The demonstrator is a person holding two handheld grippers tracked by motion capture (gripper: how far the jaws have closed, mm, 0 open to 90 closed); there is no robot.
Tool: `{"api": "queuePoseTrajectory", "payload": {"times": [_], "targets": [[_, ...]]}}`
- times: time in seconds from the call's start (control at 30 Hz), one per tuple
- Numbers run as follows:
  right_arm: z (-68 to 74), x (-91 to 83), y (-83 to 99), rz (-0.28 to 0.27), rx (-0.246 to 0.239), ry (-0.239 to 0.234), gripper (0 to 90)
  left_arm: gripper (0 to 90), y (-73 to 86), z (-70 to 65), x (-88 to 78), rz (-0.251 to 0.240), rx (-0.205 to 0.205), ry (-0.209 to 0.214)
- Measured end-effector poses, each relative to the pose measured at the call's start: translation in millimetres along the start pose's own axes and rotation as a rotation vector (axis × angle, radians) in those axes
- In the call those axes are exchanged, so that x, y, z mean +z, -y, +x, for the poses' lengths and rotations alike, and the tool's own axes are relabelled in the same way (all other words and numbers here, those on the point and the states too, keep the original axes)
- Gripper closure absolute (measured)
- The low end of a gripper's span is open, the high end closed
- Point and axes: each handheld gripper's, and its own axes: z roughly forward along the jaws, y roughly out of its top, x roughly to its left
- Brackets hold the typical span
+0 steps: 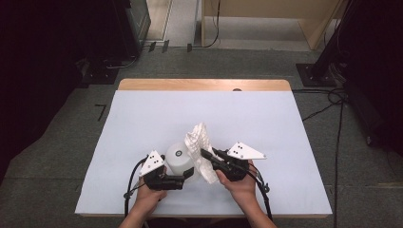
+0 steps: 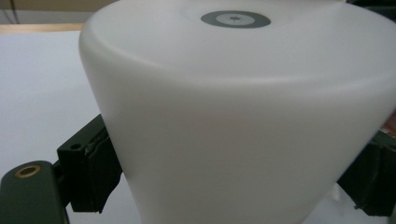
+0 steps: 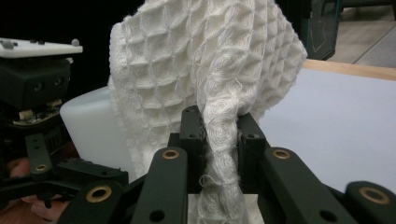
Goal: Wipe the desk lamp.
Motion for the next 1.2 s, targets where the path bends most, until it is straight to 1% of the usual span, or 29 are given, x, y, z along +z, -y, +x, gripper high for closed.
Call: {"api": "queuePoseTrajectory", "payload": {"times": [0.03, 0.07, 0.1, 0.17, 0.23, 0.3, 0.33, 0.37, 0.4, 0.43, 0.47, 0.5, 0.6, 0.63, 0.67, 0.73, 0.77, 0.8, 0.83, 0.87, 0.9, 0.97, 1.03, 1.07, 1.1, 1.2], "targets": [[1.1, 1.4, 1.1, 0.004, 0.004, -0.001, 77.7, 8.5, -0.8, -0.1, -0.8, -0.003, -0.007, 0.011], [2.1, 2.5, 2.3, 0.013, 0.004, -0.003, 77.6, 8.5, -0.8, -0.1, -0.8, -0.003, -0.007, 0.011], [2.1, 2.5, 2.3, 0.013, 0.004, -0.003, 77.6, 8.5, -1.7, 0.6, -1.8, -0.009, -0.008, 0.025], [4.6, 6.2, 5.8, 0.034, -0.007, -0.007, 77.6, 8.5, -3.9, 2.3, -3.9, -0.028, -0.03, 0.048], [4.7, 7.3, 6.9, 0.035, -0.009, -0.006, 77.6, 8.5, -5.6, 6.0, -5.8, -0.043, -0.054, 0.053], [4.7, 9.0, 9.7, 0.051, 0.0, -0.007, 77.5, 8.5, -6.6, 9.0, -8.4, -0.05, -0.066, 0.056], [3.1, 11.9, 12.6, 0.071, -0.008, -0.009, 77.5, 8.5, -7.1, 10.6, -9.5, -0.057, -0.067, 0.062], [3.1, 11.9, 12.6, 0.071, -0.008, -0.009, 77.5, 8.5, -7.8, 12.7, -10.6, -0.059, -0.068, 0.068], [1.9, 13.5, 13.9, 0.084, -0.006, -0.012, 77.4, 8.5, -8.6, 14.6, -11.4, -0.066, -0.078, 0.068], [-1.8, 16.3, 17.3, 0.107, 0.006, -0.004, 77.5, 8.5, -10.3, 17.1, -13.6, -0.082, -0.105, 0.067], [-1.8, 16.3, 17.3, 0.107, 0.006, -0.004, 77.5, 8.5, -10.3, 17.1, -13.6, -0.082, -0.105, 0.067], [-3.0, 17.1, 19.4, 0.117, 0.016, 0.002, 77.5, 8.5, -10.6, 17.2, -15.0, -0.085, -0.104, 0.071], [-3.8, 18.6, 23.3, 0.137, 0.015, 0.013, 77.5, 8.5, -10.5, 15.5, -14.9, -0.073, -0.074, 0.071], [-2.7, 18.3, 22.0, 0.125, 0.014, 0.015, 77.6, 8.5, -9.2, 14.6, -12.4, -0.057, -0.068, 0.069], [-2.7, 18.3, 22.0, 0.125, 0.014, 0.015, 77.6, 8.5, -9.2, 14.6, -12.4, -0.057, -0.068, 0.069], [-1.4, 16.5, 19.2, 0.104, 0.023, 0.008, 77.6, 8.5, -6.7, 12.9, -8.9, -0.037, -0.069, 0.076], [-1.1, 15.2, 17.7, 0.095, 0.023, 0.005, 77.7, 8.5, -5.2, 11.6, -6.5, -0.022, -0.066, 0.082], [-0.2, 12.6, 14.2, 0.074, 0.016, 0.004, 77.9, 8.5, -1.6, 7.2, 0.3, 0.005, -0.059, 0.097], [-0.2, 12.6, 14.2, 0.074, 0.016, 0.004, 77.9, 8.5, -1.6, 7.2, 0.3, 0.005, -0.059, 0.097], [-0.8, 9.3, 10.9, 0.054, 0.015, 0.015, 78.0, 8.5, 0.8, 1.9, 6.1, 0.027, -0.041, 0.086], [-2.0, 7.8, 10.0, 0.044, 0.027, 0.017, 78.0, 8.5, 1.3, 0.4, 7.6, 0.032, -0.033, 0.087], [-4.4, 6.4, 10.3, 0.039, 0.042, 0.011, 78.0, 8.5, 1.4, -0.4, 8.1, 0.033, -0.031, 0.089], [-5.3, 6.9, 11.3, 0.044, 0.039, 0.008, 78.0, 8.5, 0.7, 1.5, 6.8, 0.027, -0.028, 0.088], [-5.8, 9.7, 14.4, 0.06, 0.038, 0.006, 78.0, 8.5, -0.9, 5.4, 4.0, 0.01, -0.048, 0.084], [-5.3, 11.4, 16.3, 0.068, 0.036, 0.01, 78.0, 8.5, -1.8, 7.3, 2.1, 0.002, -0.058, 0.085], [-3.5, 14.0, 19.8, 0.079, 0.024, 0.011, 77.9, 8.5, -3.8, 9.6, -1.4, -0.008, -0.065, 0.085]]}}
